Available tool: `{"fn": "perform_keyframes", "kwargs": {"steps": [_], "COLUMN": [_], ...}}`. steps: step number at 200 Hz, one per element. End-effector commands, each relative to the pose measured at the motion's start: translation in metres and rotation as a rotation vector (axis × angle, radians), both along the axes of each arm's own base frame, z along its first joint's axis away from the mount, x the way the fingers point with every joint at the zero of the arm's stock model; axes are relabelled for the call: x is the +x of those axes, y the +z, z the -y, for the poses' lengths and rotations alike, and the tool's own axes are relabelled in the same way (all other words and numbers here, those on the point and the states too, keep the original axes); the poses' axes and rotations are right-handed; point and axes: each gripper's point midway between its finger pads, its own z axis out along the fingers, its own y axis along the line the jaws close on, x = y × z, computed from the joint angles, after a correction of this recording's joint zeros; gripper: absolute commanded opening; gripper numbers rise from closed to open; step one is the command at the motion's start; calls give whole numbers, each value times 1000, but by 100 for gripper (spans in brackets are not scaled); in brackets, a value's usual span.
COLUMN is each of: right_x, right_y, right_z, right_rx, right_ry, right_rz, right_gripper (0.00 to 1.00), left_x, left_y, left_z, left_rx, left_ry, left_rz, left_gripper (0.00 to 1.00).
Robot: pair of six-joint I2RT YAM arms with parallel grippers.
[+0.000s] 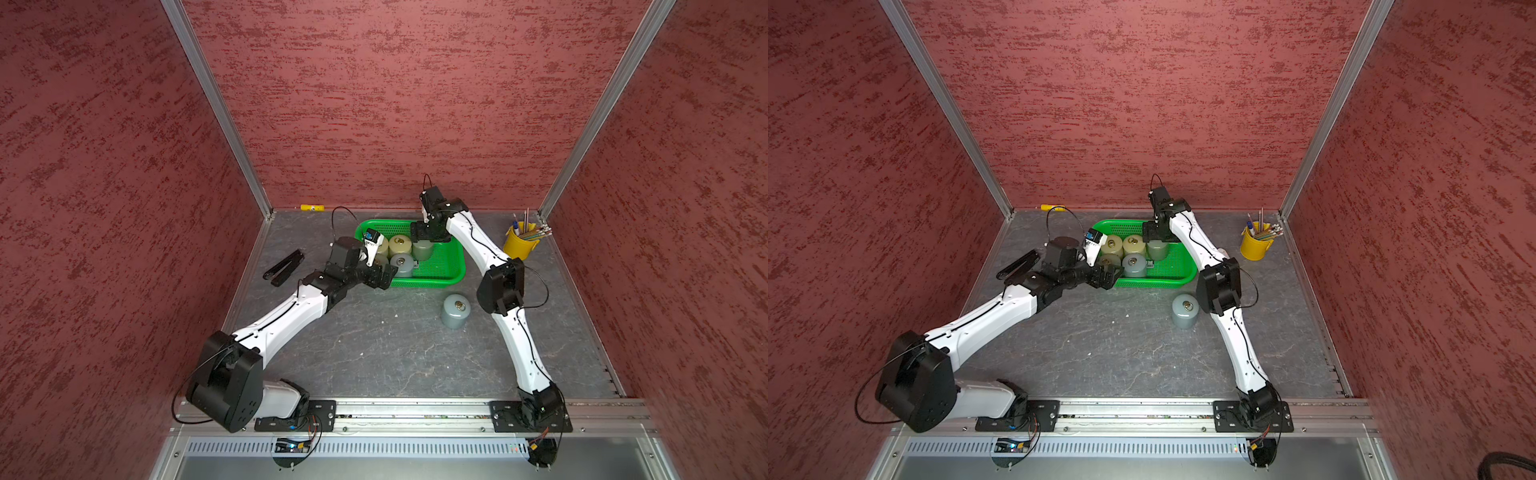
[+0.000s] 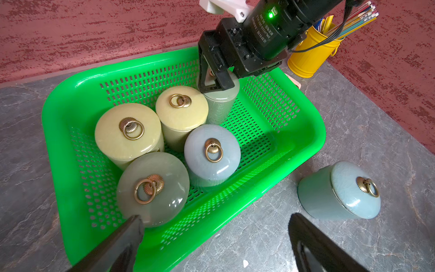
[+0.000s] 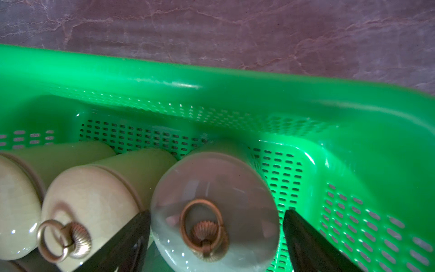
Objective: Take the tea canister out of the basket
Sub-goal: Pick up the tea canister from the basket.
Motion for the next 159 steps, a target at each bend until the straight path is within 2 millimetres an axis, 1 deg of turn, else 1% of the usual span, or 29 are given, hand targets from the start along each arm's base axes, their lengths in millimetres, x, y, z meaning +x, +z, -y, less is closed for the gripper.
{"fn": "perform_keyframes", "kwargs": {"steps": [1, 50, 98, 106, 135, 159], "right_x": [-6, -10, -6, -6, -5, -6], "right_y": [-15, 0, 6, 5, 0, -4], "right_z": [21, 32, 28, 27, 25, 27], "right_rx": [-95, -118, -98, -96, -99, -117], "right_ry": [-34, -51, -34, -32, -21, -18], "right_rz": [-36, -13, 14, 13, 4, -2], "right_gripper": [90, 89, 89, 89, 86, 78], "left_x": [4, 3, 2, 2, 2, 2], "left_y": [10, 10, 11, 12, 15, 16], "left_z": [2, 1, 2, 2, 2, 3], "left_rx": [7, 12, 10, 11, 8, 8], "left_ry": [-4, -2, -6, -5, -4, -6], "left_rz": [34, 35, 36, 37, 44, 45], "left_gripper": [100, 100, 100, 100, 100, 100]}}
